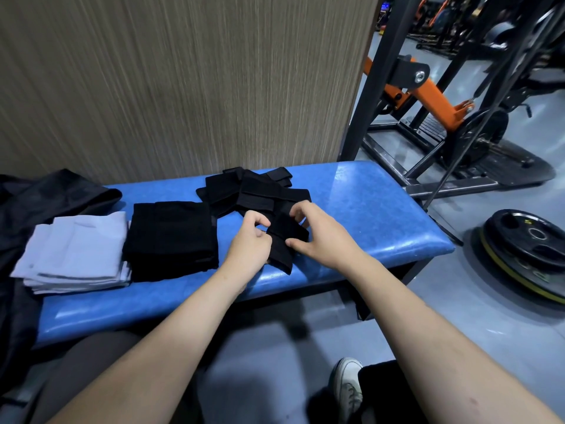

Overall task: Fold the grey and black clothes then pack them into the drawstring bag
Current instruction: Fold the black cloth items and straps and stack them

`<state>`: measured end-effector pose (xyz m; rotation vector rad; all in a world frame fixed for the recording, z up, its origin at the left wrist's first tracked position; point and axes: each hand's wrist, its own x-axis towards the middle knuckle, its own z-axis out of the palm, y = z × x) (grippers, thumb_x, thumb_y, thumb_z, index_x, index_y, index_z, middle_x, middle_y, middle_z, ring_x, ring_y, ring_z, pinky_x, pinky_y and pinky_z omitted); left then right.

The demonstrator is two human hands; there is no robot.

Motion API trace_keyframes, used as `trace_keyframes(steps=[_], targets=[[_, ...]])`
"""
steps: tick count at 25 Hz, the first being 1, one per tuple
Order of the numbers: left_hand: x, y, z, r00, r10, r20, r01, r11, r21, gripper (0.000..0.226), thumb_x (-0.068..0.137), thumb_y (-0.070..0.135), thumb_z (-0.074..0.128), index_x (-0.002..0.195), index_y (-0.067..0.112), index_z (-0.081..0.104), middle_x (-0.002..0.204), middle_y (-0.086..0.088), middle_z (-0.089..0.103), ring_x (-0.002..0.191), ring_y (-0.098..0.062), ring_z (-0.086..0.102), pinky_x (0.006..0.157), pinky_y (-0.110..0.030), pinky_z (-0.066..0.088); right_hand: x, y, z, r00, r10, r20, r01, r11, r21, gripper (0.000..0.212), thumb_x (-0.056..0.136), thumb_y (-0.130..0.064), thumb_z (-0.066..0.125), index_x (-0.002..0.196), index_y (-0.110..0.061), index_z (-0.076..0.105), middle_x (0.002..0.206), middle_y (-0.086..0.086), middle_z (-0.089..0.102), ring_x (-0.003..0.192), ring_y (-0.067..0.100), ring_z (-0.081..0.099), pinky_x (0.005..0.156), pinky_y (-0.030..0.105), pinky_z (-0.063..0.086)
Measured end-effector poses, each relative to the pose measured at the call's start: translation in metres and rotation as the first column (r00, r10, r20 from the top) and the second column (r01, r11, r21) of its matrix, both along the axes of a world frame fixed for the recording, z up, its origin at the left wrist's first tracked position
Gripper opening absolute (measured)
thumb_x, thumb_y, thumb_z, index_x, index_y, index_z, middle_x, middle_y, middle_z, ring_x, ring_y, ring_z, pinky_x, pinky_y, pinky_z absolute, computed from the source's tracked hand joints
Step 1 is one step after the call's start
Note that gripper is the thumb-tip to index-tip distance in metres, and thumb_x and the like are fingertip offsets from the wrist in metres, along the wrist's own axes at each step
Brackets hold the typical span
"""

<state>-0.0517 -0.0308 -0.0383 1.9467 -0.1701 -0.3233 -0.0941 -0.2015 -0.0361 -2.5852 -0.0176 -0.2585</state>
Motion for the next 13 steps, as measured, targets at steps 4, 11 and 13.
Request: trace_keyframes(steps=[4, 11, 13], targets=[[0.001, 0.008, 0.005, 0.995, -0.008, 0.099, -0.018, 0.968, 0.250, 0.013, 0.093, 0.038, 0.052, 0.097, 0.026, 0.050, 0.080, 0.010, 0.057, 0.079, -0.015, 0.056, 0.066, -0.034, 0.039, 0.006, 0.003, -0.006, 0.996, 0.083, -0.017, -0.083, 0.997, 0.008, 0.036, 0.083, -0.027, 0.076, 0.116, -0.025, 0.062, 0.118, -0.006, 0.047, 0.105, 0.016, 0.054, 0.089, 0.039, 0.050], [0.005, 0.024, -0.006, 0.938, -0.124, 0.325, -0.013, 0.921, 0.389, 0.025, 0.091, 0.018, 0.056, 0.105, 0.023, 0.037, 0.070, -0.001, 0.049, 0.066, -0.024, 0.050, 0.057, -0.035, 0.036, 0.010, 0.013, -0.009, 0.972, 0.196, -0.126, -0.186, 0.979, 0.088, 0.032, 0.085, -0.023, 0.076, 0.116, -0.026, 0.069, 0.126, -0.005, 0.048, 0.108, 0.016, 0.054, 0.093, 0.027, 0.046], [-0.002, 0.024, -0.006, 0.931, -0.173, 0.322, -0.002, 0.878, 0.478, 0.020, 0.093, 0.019, 0.054, 0.110, 0.019, 0.043, 0.097, -0.004, 0.051, 0.082, -0.028, 0.056, 0.066, -0.035, 0.040, 0.013, 0.012, -0.010, 0.968, 0.196, -0.158, -0.188, 0.980, 0.063, 0.033, 0.084, -0.022, 0.077, 0.115, -0.026, 0.069, 0.124, -0.003, 0.050, 0.110, 0.018, 0.053, 0.095, 0.029, 0.045]])
